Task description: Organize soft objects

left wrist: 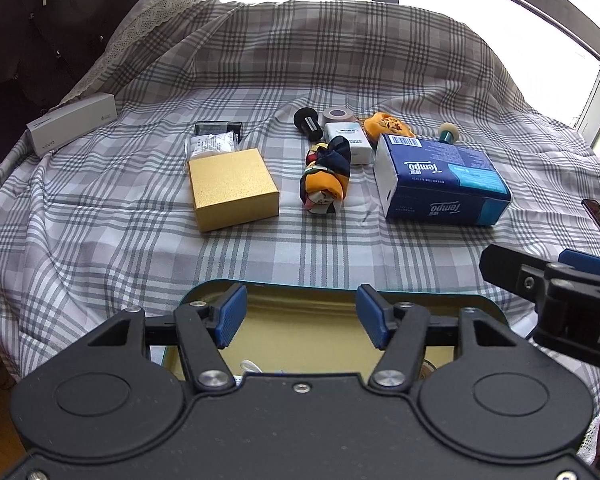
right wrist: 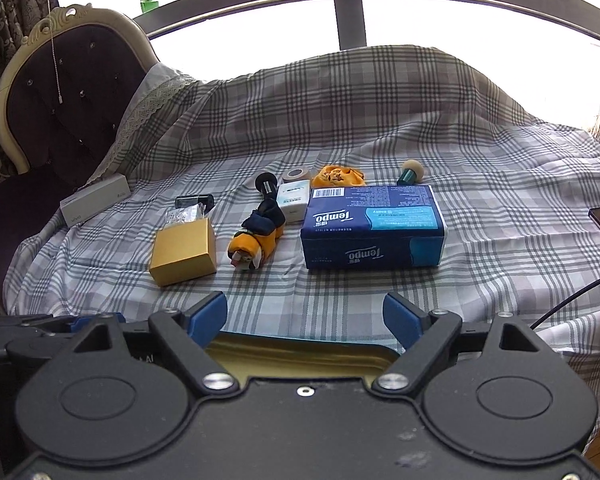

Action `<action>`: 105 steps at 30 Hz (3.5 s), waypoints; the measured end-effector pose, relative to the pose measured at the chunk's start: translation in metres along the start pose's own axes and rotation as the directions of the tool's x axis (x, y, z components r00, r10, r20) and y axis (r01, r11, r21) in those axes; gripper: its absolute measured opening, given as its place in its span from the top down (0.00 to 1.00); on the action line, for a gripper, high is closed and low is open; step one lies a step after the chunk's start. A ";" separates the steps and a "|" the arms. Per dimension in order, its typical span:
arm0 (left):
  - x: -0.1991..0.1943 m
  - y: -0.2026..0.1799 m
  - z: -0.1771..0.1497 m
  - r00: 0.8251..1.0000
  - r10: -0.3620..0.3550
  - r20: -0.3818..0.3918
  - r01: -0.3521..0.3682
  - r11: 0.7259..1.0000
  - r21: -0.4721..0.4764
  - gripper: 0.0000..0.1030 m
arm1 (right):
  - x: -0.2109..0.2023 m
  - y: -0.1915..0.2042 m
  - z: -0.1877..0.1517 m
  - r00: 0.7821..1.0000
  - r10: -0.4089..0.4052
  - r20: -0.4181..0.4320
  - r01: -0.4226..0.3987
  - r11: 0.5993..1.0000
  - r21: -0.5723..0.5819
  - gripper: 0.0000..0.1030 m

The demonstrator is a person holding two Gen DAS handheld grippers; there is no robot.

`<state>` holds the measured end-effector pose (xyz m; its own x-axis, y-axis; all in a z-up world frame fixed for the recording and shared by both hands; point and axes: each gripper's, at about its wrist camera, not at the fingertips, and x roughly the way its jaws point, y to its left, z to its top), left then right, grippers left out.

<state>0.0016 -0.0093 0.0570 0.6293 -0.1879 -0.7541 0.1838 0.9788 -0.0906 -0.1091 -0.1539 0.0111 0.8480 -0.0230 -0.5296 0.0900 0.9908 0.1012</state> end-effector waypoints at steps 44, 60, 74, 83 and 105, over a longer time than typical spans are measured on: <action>0.089 0.053 0.127 0.996 0.085 -0.027 -0.086 0.994 -0.060 0.43 | 0.171 -0.102 0.136 0.995 -0.065 -0.076 0.084 0.957 0.279 0.25; 0.137 0.089 0.178 0.991 0.112 -0.077 -0.123 0.980 -0.158 0.43 | 0.268 -0.119 0.166 0.985 -0.111 -0.131 0.147 0.937 0.318 0.26; 0.192 0.126 0.201 0.978 0.116 -0.171 -0.149 0.969 -0.195 0.43 | 0.296 -0.041 0.180 0.993 0.012 -0.113 -0.004 0.998 0.067 0.27; 0.205 0.128 0.203 0.982 0.080 -0.170 -0.118 0.966 -0.229 0.43 | 0.326 -0.009 0.178 0.988 0.074 -0.138 -0.073 0.997 0.015 0.30; 0.201 0.136 0.188 0.977 0.056 -0.208 -0.106 0.966 -0.236 0.43 | 0.379 0.007 0.159 0.981 0.112 -0.156 -0.120 0.992 -0.045 0.55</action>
<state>0.2955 0.0707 0.0155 0.4679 -0.1117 -0.8767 -0.0673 0.9846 -0.1613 0.2961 -0.1773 -0.0557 0.7608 0.1093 -0.6397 -0.0363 0.9913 0.1262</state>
